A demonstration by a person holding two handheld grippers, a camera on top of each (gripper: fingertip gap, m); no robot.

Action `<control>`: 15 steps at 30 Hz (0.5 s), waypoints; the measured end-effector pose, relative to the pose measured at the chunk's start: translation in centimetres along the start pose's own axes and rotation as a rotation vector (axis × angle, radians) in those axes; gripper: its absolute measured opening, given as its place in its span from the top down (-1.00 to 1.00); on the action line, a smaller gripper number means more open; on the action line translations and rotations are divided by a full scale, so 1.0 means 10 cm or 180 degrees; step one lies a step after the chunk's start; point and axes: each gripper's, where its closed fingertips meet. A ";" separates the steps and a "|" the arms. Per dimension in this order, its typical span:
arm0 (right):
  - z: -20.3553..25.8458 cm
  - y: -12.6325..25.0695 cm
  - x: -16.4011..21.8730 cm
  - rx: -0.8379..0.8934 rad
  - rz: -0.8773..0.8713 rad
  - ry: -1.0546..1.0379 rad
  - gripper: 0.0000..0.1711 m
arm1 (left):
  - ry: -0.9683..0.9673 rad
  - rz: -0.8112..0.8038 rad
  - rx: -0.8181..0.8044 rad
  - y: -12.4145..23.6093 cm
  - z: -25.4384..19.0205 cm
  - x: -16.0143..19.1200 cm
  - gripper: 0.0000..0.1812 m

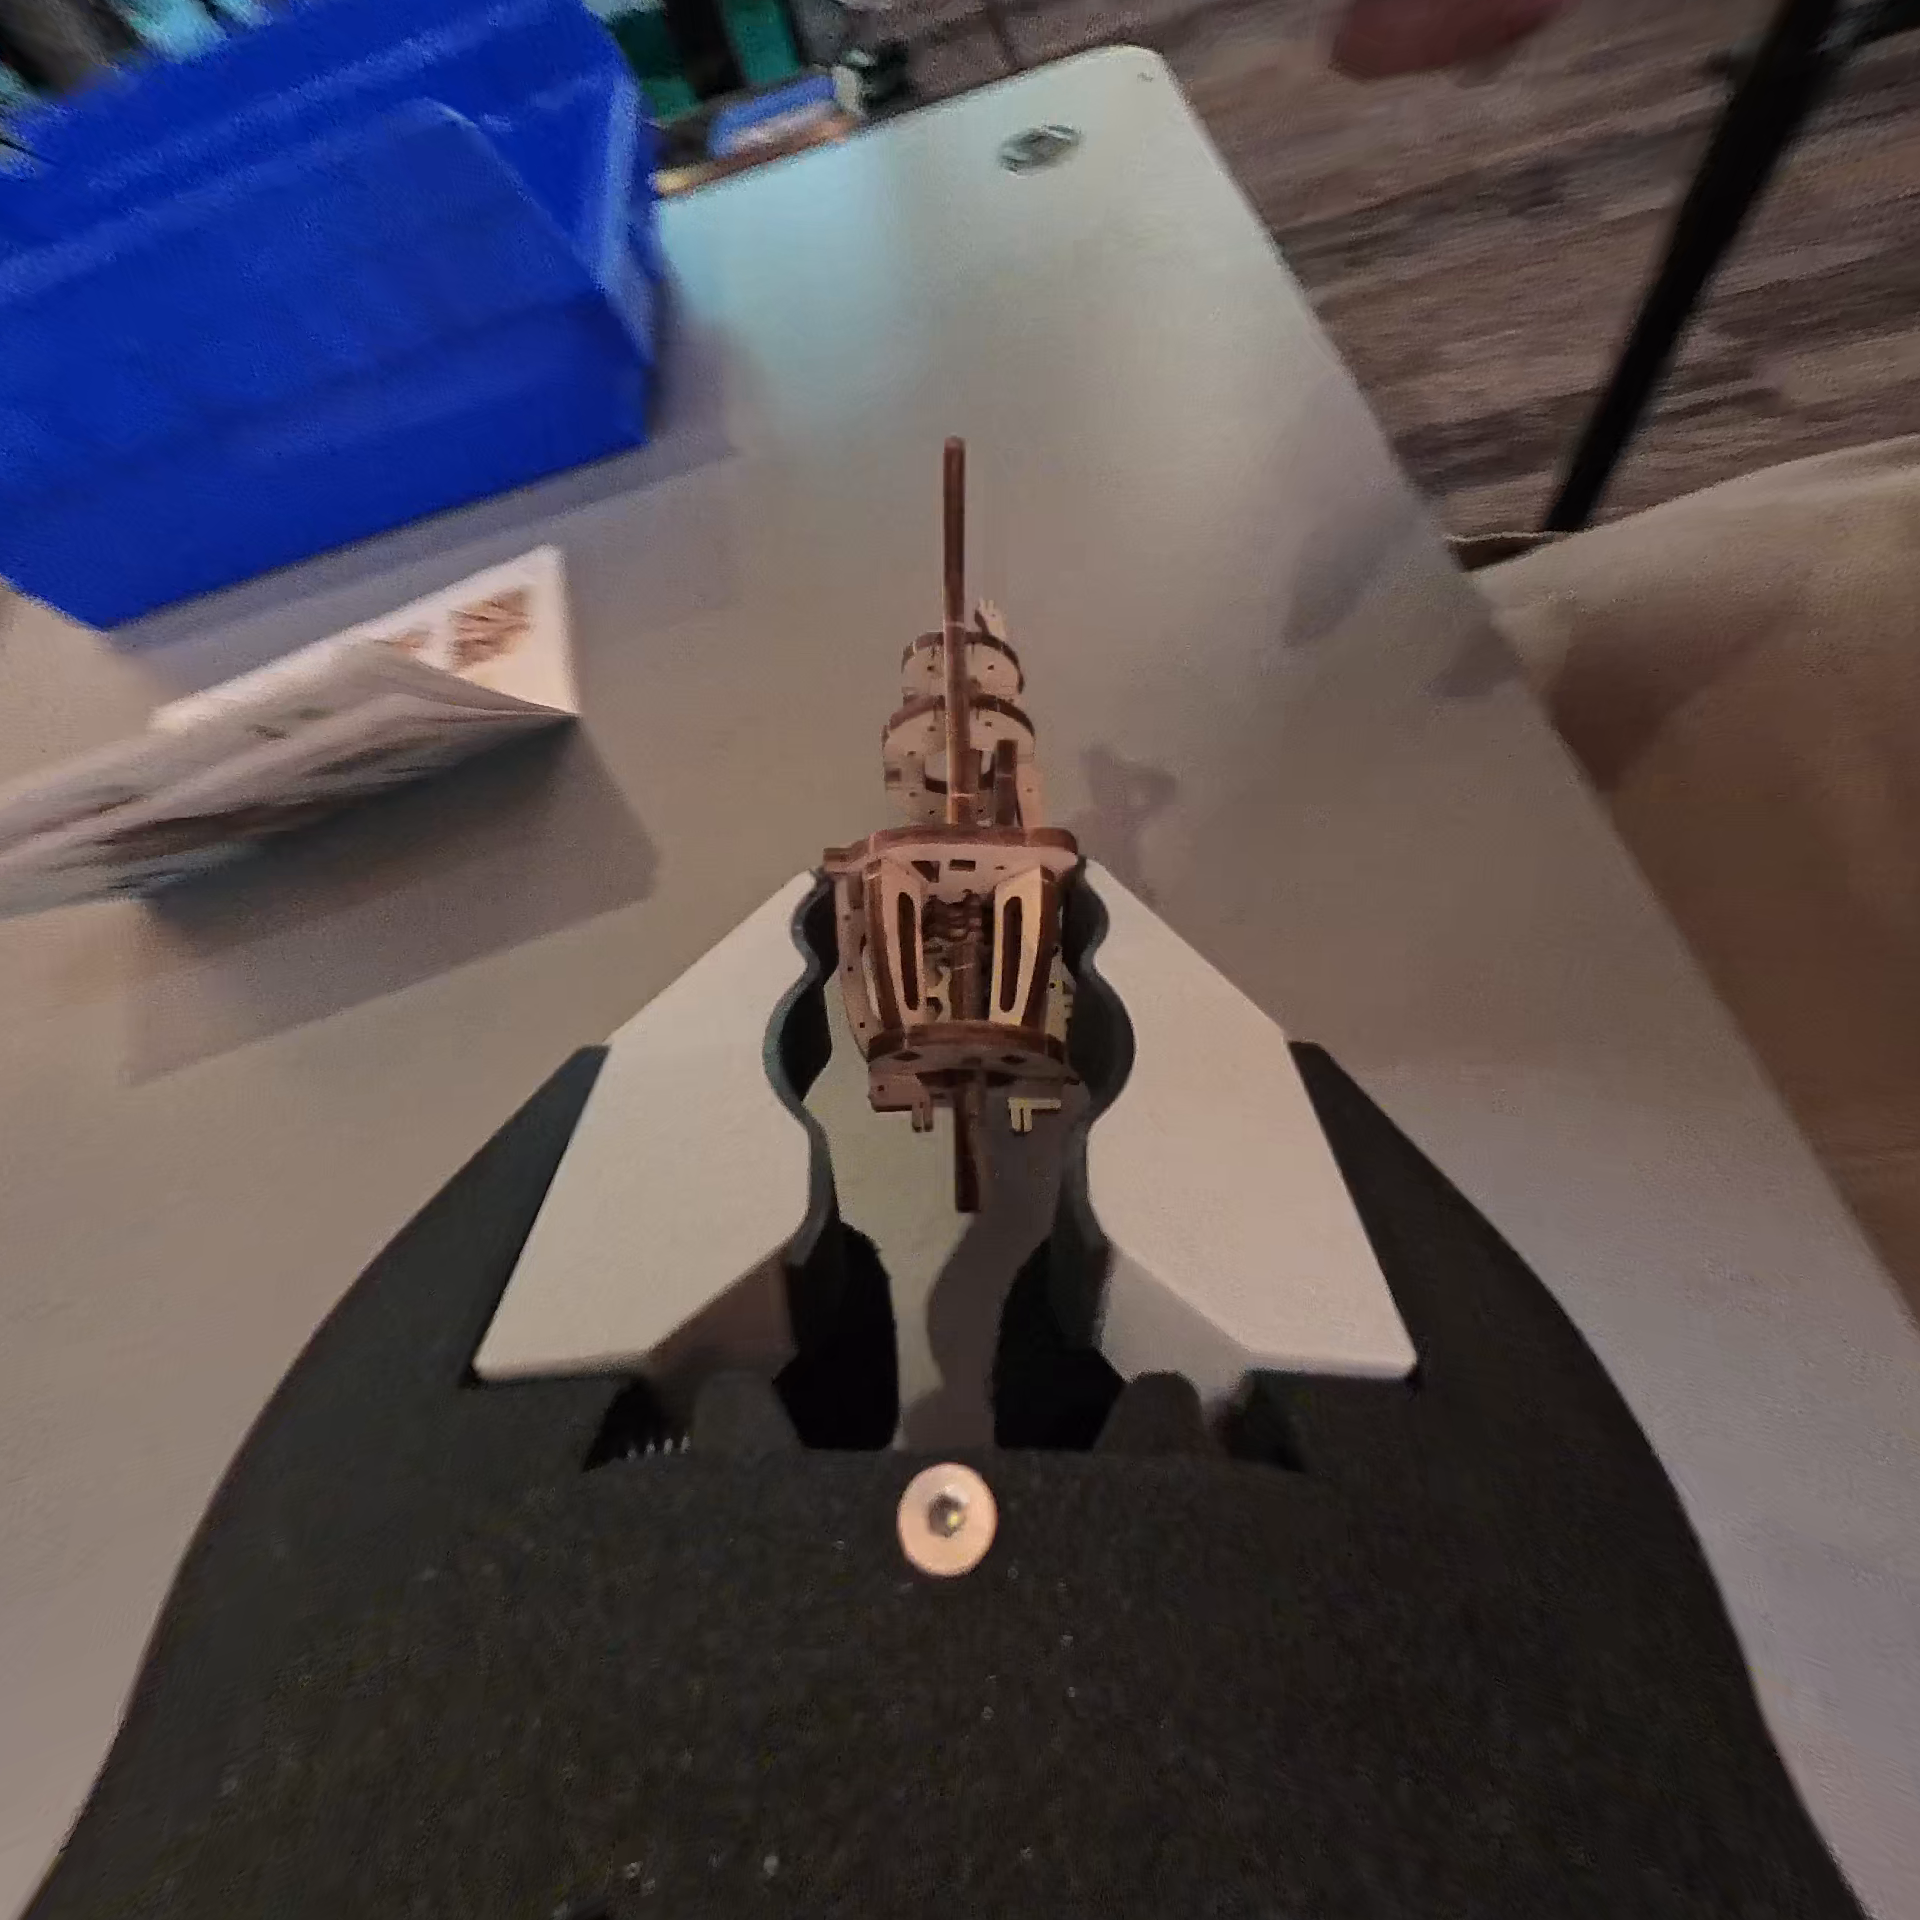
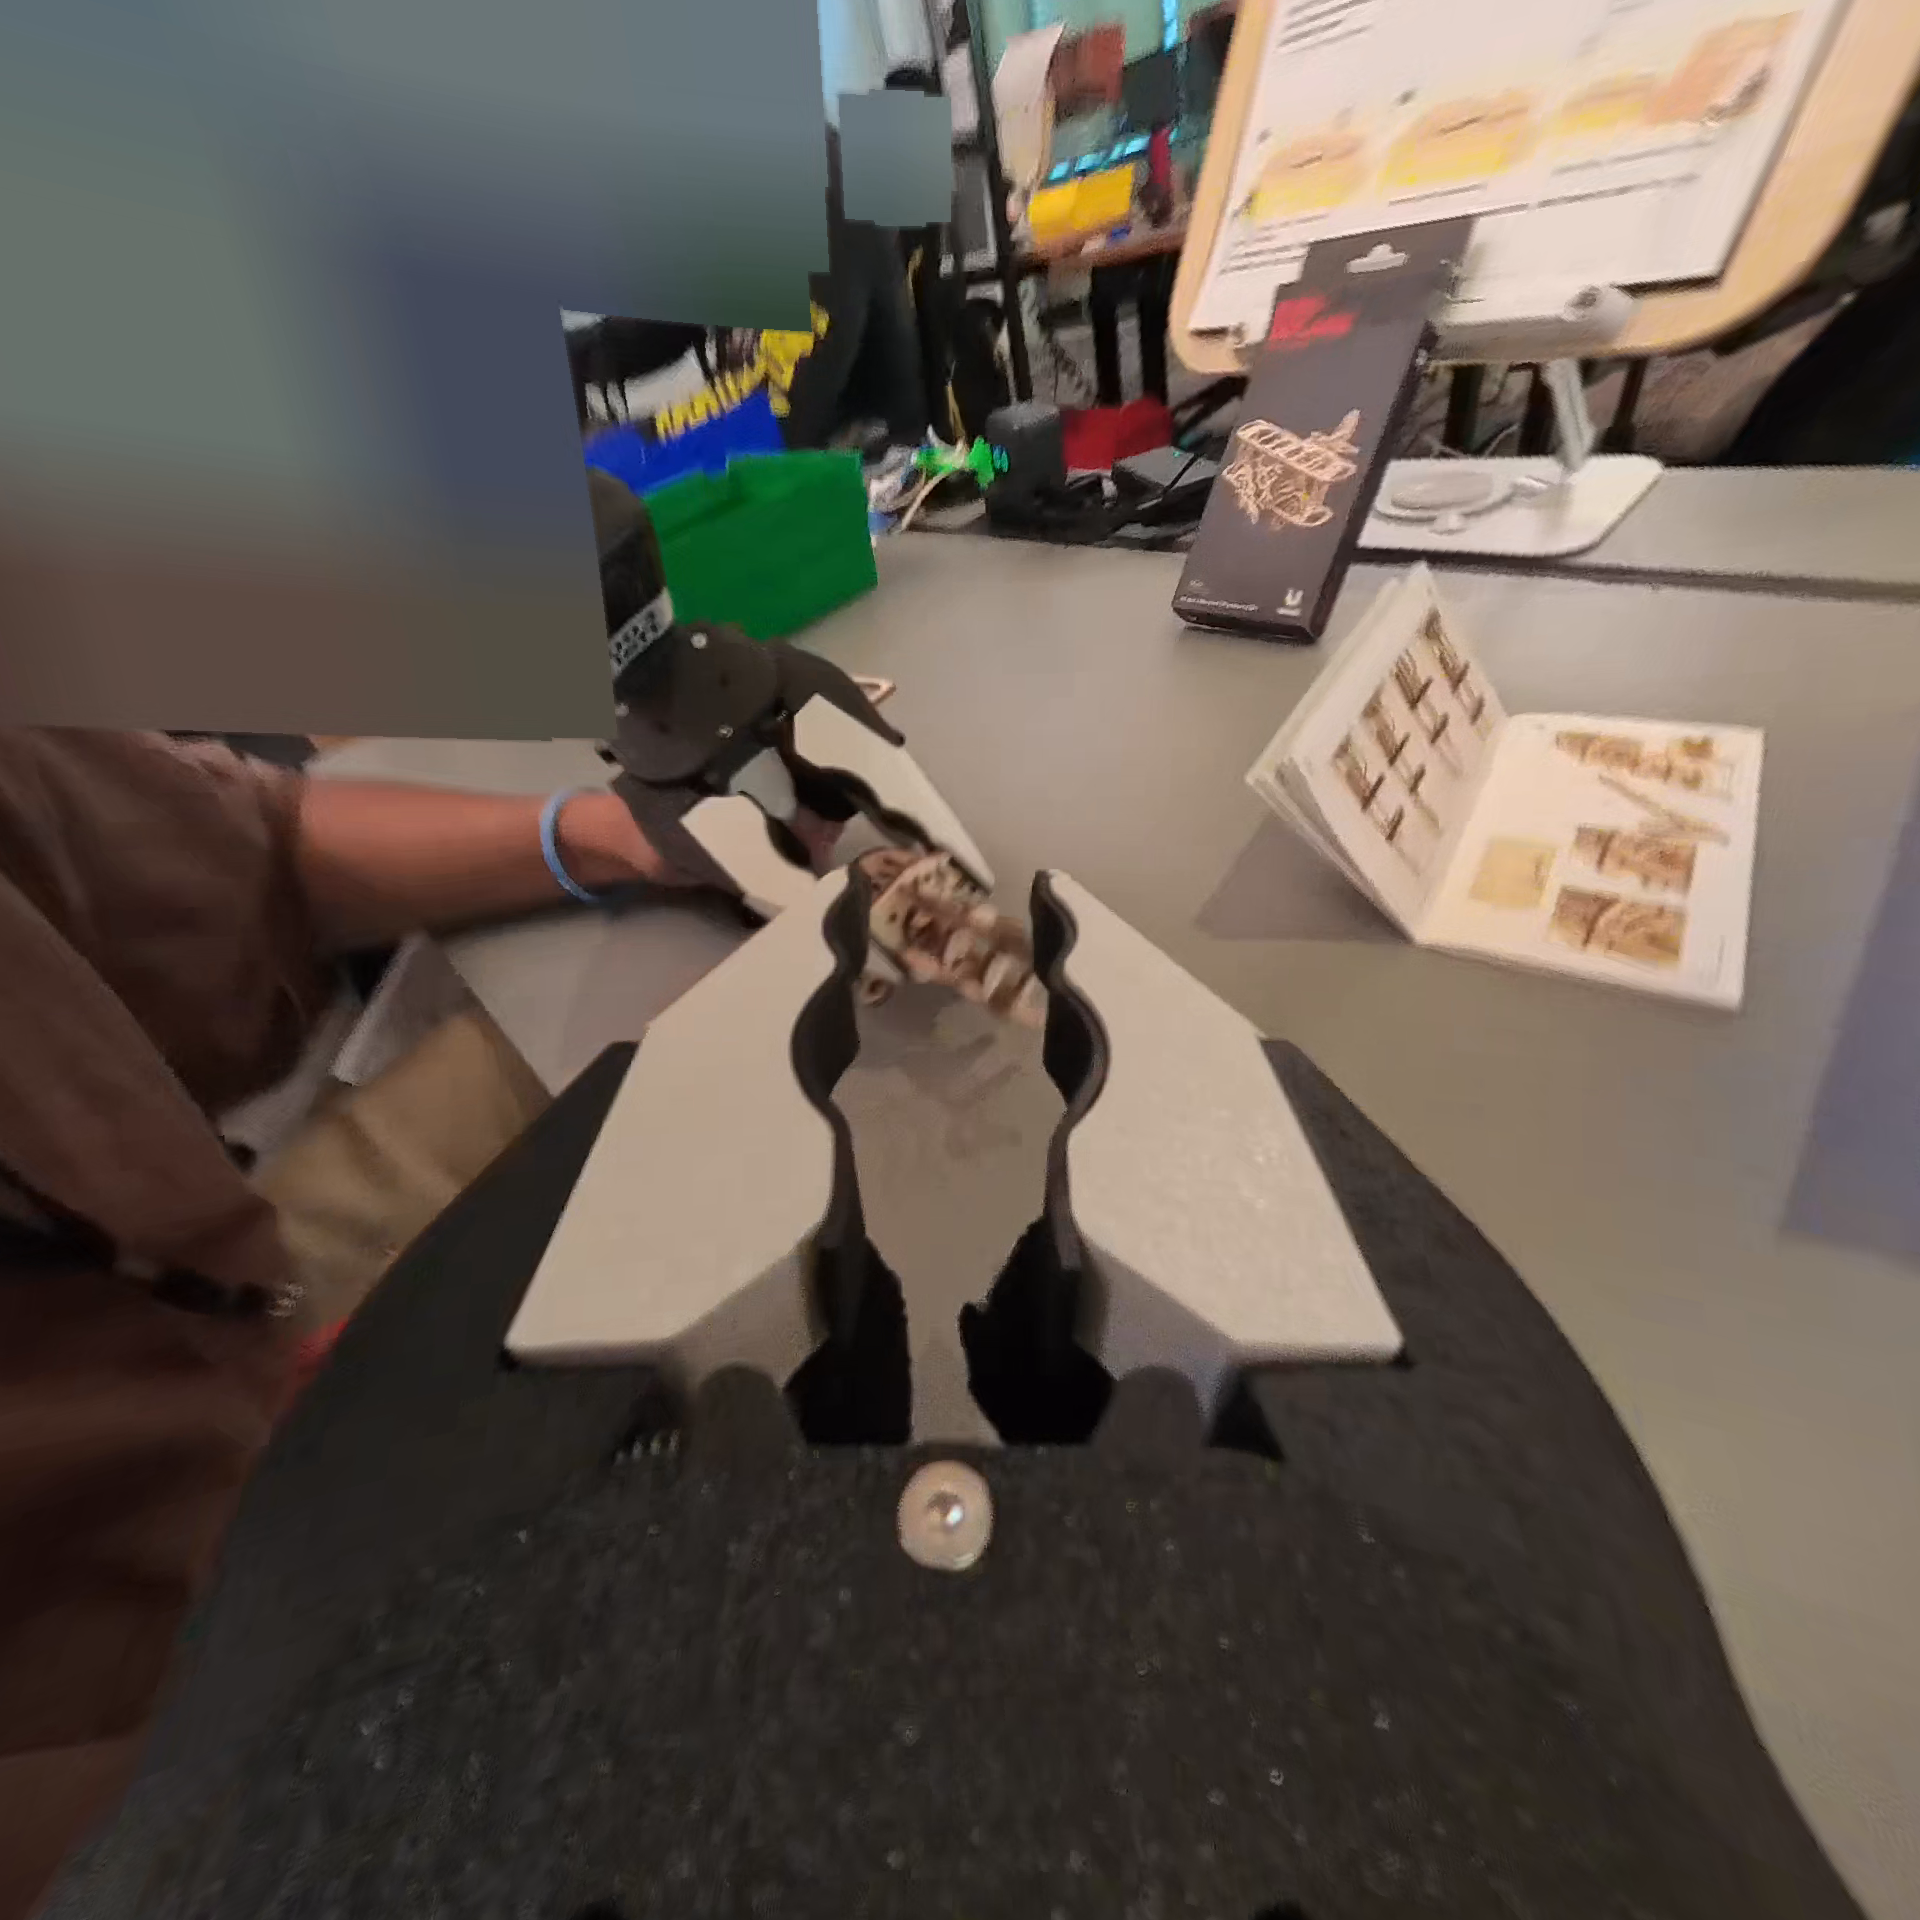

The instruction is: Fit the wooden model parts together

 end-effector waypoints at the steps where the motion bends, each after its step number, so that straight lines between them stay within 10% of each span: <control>1: 0.00 0.09 0.04 0.0032 -0.0095 -0.0165 0.65 | -0.0107 -0.0047 -0.0198 0.02 0.09 -0.03 0.56; 8: 0.04 0.15 0.43 -0.0091 0.0337 -0.0547 0.65 | -0.1349 -0.0058 -0.1128 0.13 0.34 -0.16 0.56; 15: 0.02 0.05 0.60 -0.0047 0.0560 -0.0359 0.56 | -0.2054 -0.0291 -0.0871 -0.03 -0.04 -0.28 0.56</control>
Point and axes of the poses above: each gripper's, where its closed fingertips meet, y back along the fingers, x out of its underside, z = x × y across the jaws, and after that the axes turned 7 degrees about -z, right-handed
